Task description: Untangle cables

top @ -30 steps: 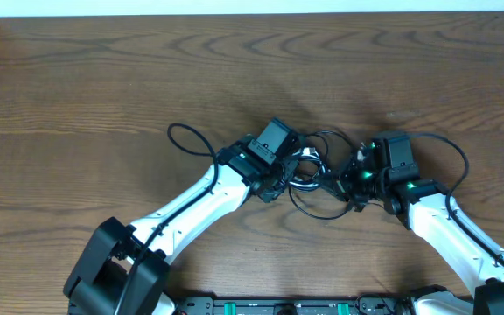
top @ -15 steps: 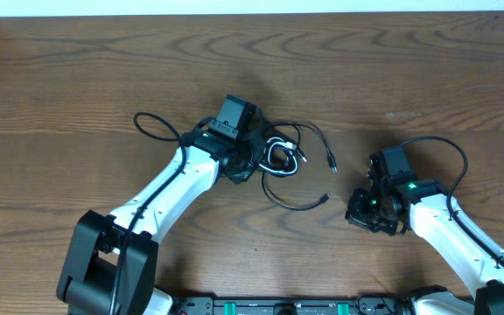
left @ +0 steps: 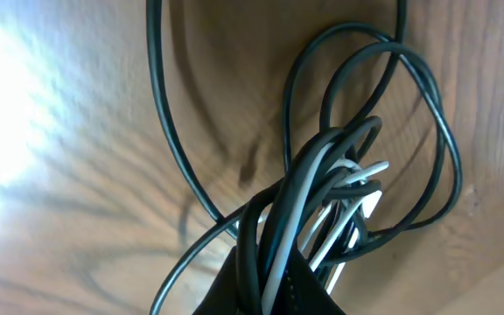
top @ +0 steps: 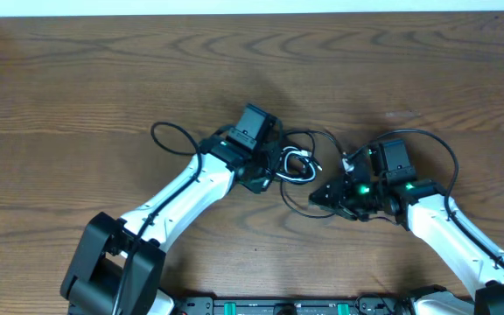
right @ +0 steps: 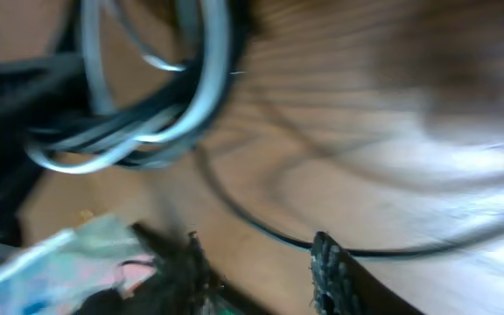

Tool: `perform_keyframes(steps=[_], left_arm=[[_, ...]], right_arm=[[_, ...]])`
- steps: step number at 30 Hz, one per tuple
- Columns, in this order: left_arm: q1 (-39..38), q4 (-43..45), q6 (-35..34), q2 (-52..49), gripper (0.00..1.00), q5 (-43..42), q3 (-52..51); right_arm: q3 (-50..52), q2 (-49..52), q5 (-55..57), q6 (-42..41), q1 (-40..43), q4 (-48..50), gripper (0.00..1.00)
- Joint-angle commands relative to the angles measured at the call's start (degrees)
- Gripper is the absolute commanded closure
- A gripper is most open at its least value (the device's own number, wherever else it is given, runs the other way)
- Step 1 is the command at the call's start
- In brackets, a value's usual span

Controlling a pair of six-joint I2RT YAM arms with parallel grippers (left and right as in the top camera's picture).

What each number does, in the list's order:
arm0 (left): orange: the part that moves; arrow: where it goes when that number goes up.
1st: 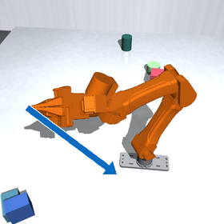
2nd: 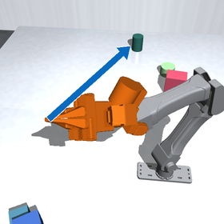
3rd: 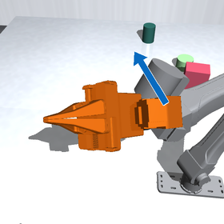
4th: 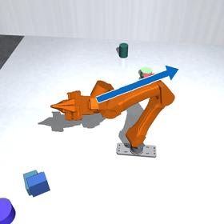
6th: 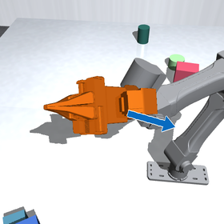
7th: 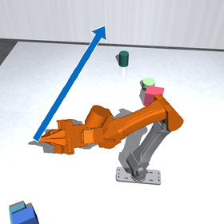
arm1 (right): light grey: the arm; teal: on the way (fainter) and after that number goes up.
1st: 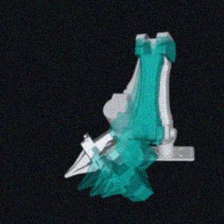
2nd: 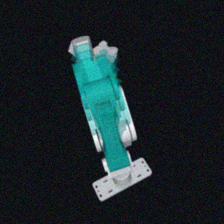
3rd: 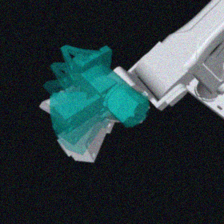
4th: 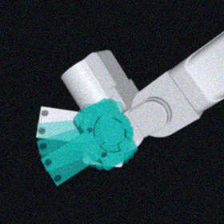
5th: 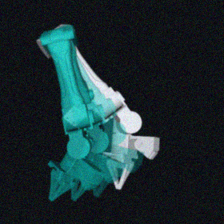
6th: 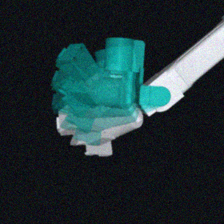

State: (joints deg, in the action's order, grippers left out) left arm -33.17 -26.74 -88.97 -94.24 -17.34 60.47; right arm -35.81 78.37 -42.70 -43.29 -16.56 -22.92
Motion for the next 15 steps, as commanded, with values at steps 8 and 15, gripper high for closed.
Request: perform_keyframes(steps=[8, 15], left_arm=[[-1.3, -0.2, -7.8, -0.4, 0.92, -1.7, 0.0], [-1.3, -0.2, -2.8, -0.4, 0.92, -1.7, 0.0]], right_arm=[[-0.1, -0.2, 6.8, -21.7, -7.6, 7.7, 0.49], [-0.1, -0.2, 13.7, -31.3, -8.4, 8.9, 0.46]])
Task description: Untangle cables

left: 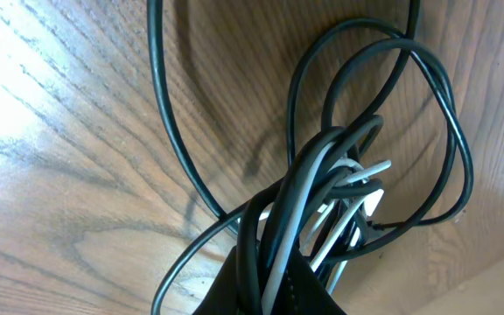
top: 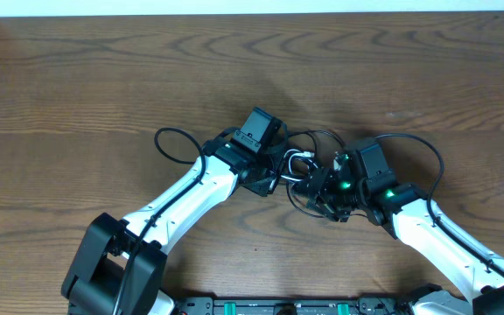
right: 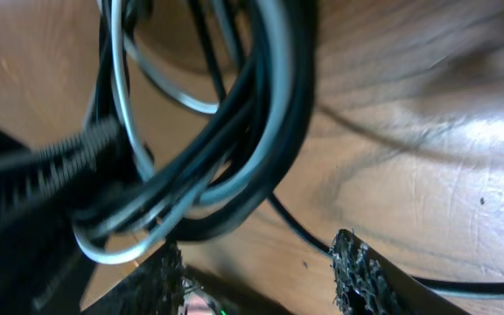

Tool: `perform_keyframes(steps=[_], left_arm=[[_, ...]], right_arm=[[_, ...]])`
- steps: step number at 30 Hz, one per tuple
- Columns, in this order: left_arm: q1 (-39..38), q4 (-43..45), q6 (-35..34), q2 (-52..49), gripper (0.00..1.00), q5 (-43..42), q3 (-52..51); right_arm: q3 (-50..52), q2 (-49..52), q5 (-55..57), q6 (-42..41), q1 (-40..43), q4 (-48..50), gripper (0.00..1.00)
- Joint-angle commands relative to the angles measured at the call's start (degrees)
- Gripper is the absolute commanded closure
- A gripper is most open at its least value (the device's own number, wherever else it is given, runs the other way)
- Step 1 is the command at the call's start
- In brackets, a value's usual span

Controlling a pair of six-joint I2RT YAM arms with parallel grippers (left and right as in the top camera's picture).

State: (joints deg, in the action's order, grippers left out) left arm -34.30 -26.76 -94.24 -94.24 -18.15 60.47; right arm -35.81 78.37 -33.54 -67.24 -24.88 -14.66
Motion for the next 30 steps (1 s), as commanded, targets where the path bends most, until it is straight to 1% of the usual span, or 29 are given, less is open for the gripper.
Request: perform_keyframes(steps=[1, 4, 7, 11, 13, 18, 23, 24, 28, 30], left_arm=[[-0.2, -0.4, 2.8, -0.4, 0.92, -0.9, 0.0], [-0.2, -0.7, 5.0, -0.4, 0.92, -0.9, 0.0], [-0.2, -1.1, 5.3, -0.4, 0.92, -0.9, 0.0], [-0.2, -1.2, 8.5, -0.4, 0.92, -1.7, 0.0], [-0.2, -1.2, 9.8, -0.4, 0.92, -3.4, 0.0], [-0.2, -1.2, 10.0, -0.4, 0.92, -6.9, 0.0], [-0.2, -1.0, 9.9, -0.4, 0.92, -13.7, 0.0], [-0.2, -1.0, 9.9, -0.4, 0.92, -14.9, 0.0], [-0.2, -0.9, 8.1, -0.4, 0.92, -19.5, 0.0], [-0.2, -0.2, 6.9, -0.4, 0.92, -22.3, 0.0]], right_arm=[[-0.1, -0.2, 4.7, -8.7, -0.1, 0.9, 0.46], [-0.1, -0.2, 5.7, -11.2, -0.1, 2.1, 0.45], [-0.1, -0.2, 7.7, -13.0, -0.1, 2.3, 0.45], [-0.1, -0.2, 10.3, -14.7, -0.1, 2.3, 0.45], [-0.1, -0.2, 11.6, -15.3, -0.1, 2.5, 0.45], [-0.1, -0.2, 13.5, -15.5, -0.1, 2.5, 0.45], [-0.1, 0.1, 14.7, -17.2, -0.1, 2.6, 0.47], [-0.1, 0.1, 14.8, -17.2, -0.1, 2.8, 0.49], [-0.1, 0.2, 15.3, -17.2, -0.1, 3.5, 0.62], [-0.1, 0.2, 15.7, -17.2, -0.1, 3.5, 0.64]])
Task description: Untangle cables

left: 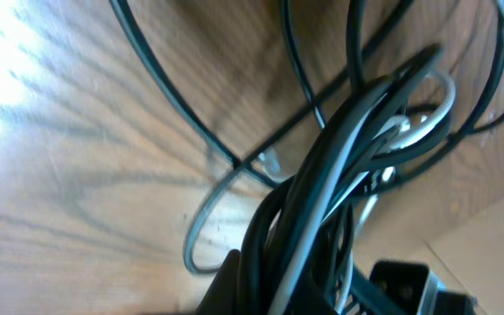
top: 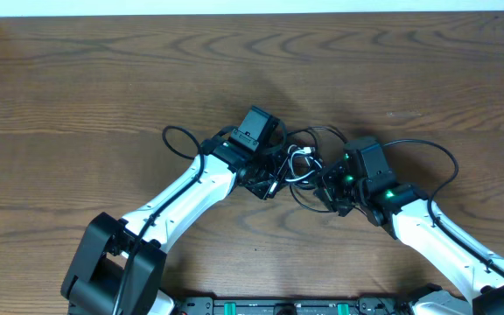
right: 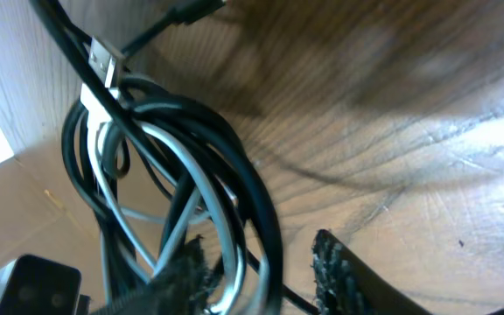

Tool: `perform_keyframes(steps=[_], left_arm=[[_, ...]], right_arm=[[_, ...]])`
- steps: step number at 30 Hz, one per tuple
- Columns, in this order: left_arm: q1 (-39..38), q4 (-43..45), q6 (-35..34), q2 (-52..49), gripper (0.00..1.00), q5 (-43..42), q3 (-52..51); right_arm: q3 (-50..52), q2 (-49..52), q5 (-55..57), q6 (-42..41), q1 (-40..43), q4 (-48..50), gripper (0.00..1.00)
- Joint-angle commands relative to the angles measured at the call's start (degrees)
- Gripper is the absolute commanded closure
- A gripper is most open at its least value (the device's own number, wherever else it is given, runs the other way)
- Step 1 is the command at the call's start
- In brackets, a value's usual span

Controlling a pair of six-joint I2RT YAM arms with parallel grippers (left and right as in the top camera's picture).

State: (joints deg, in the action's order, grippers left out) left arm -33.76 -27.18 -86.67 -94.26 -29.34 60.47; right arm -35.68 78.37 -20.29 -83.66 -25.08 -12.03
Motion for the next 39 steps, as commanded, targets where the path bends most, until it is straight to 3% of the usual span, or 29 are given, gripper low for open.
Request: perform_keyframes(steps=[1, 7, 12, 21, 28, 34, 39], left_arm=[[-0.7, 1.3, -0.7, -0.4, 0.92, -12.4, 0.0], [-0.7, 7.2, -3.7, -0.4, 0.92, -18.1, 0.0], [-0.7, 7.2, -4.1, -0.4, 0.92, -18.6, 0.0], [1.4, 7.2, -3.8, -0.4, 0.92, -19.6, 0.0], [5.8, 7.2, -1.2, -0.4, 0.77, -15.7, 0.0], [9.3, 7.2, -0.7, -0.4, 0.77, -11.9, 0.0], [9.0, 7.2, 7.0, -0.4, 0.76, -10.8, 0.0]], right_arm=[[-0.2, 0.3, 2.4, -0.7, 0.1, 0.9, 0.65], [-0.2, 0.3, 2.2, -0.8, 0.1, 0.9, 0.65], [-0.2, 0.4, 3.9, -0.3, 0.1, 0.6, 0.99], [-0.2, 0.4, 11.3, 9.6, 0.2, -5.5, 0.99], [-0.2, 0.4, 13.6, 20.7, 1.7, -8.4, 0.99], [-0.2, 0.4, 13.5, 27.2, 1.9, -9.7, 0.99], [-0.2, 0.4, 13.5, 29.0, 1.9, -9.6, 0.99]])
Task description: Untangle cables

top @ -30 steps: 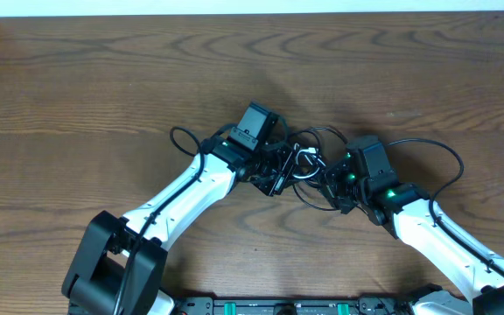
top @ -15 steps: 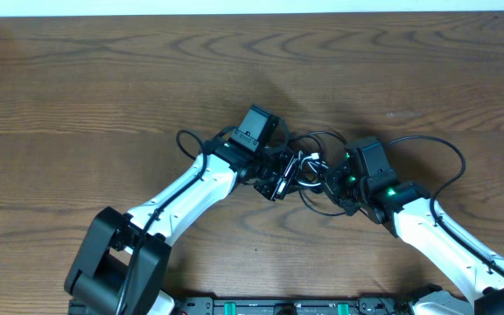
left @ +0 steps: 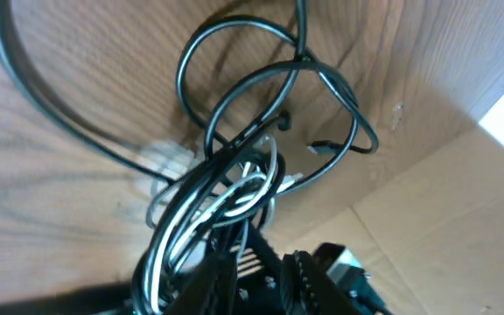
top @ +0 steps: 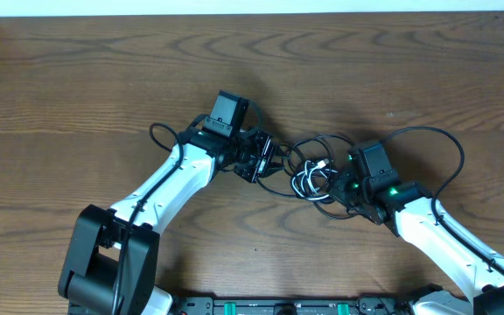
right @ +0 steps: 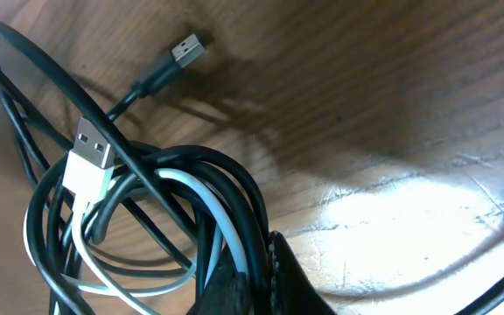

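A tangle of black and white cables [top: 310,178] lies mid-table between the arms. My right gripper [top: 338,186] is shut on the bundle's thick strands [right: 147,223], its jaws [right: 254,269] pinching black and white cords. A white USB plug [right: 90,153] and a black plug [right: 186,45] stick out of the knot. My left gripper [top: 262,163] stands open just left of the tangle; in its own view the fingers [left: 265,262] are apart, and the bundle [left: 226,188] runs past the left finger's outer side.
One black cable loops wide to the right around my right arm [top: 451,166]. A smaller black loop [top: 158,133] lies by my left wrist. The wooden table [top: 77,79] stretches far and left. A cardboard wall [left: 427,219] shows behind.
My left gripper has let go of the bundle, opened and drawn back to the left. My right gripper, then open beside the tangle, is now shut on it, and the tangle lies further right.
My left gripper was shut on the bundle while my right gripper stood open to the right. The right gripper was then close against the tangle, open around strands. Now the right holds the bundle and the left is open and apart.
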Tool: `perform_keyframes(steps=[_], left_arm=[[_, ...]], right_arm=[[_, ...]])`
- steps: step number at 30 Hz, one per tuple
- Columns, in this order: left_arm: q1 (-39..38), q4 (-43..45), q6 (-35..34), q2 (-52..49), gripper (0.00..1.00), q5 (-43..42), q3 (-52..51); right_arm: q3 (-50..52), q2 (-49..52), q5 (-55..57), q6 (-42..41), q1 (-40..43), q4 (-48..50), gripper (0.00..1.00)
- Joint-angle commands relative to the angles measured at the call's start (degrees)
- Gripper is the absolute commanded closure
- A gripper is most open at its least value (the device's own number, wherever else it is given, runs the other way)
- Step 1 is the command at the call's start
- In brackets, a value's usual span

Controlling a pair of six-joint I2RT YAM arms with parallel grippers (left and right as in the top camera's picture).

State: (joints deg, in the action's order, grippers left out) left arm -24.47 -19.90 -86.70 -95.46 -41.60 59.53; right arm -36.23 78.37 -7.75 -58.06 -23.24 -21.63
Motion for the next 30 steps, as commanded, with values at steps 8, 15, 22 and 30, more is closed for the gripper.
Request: perform_keyframes(steps=[8, 15, 22, 30], left_arm=[[-4.0, -10.7, 15.5, 0.8, 0.43, 0.1, 0.9], [-8.6, -16.3, 5.7, 0.8, 0.54, 0.9, 0.9], [-12.0, -14.9, -5.4, 0.8, 0.53, 9.8, 0.8], [-12.4, -10.4, -6.6, 0.8, 0.53, 14.0, 0.8]], right_arm=[[0.3, 0.4, 0.9, 1.1, 0.1, 0.0, 0.99], [0.3, 0.4, -0.2, 1.0, 0.1, 0.0, 0.99], [0.3, 0.4, -1.4, 1.1, 0.1, -0.1, 0.99], [0.3, 0.4, -1.7, 1.1, 0.1, -0.8, 0.99]])
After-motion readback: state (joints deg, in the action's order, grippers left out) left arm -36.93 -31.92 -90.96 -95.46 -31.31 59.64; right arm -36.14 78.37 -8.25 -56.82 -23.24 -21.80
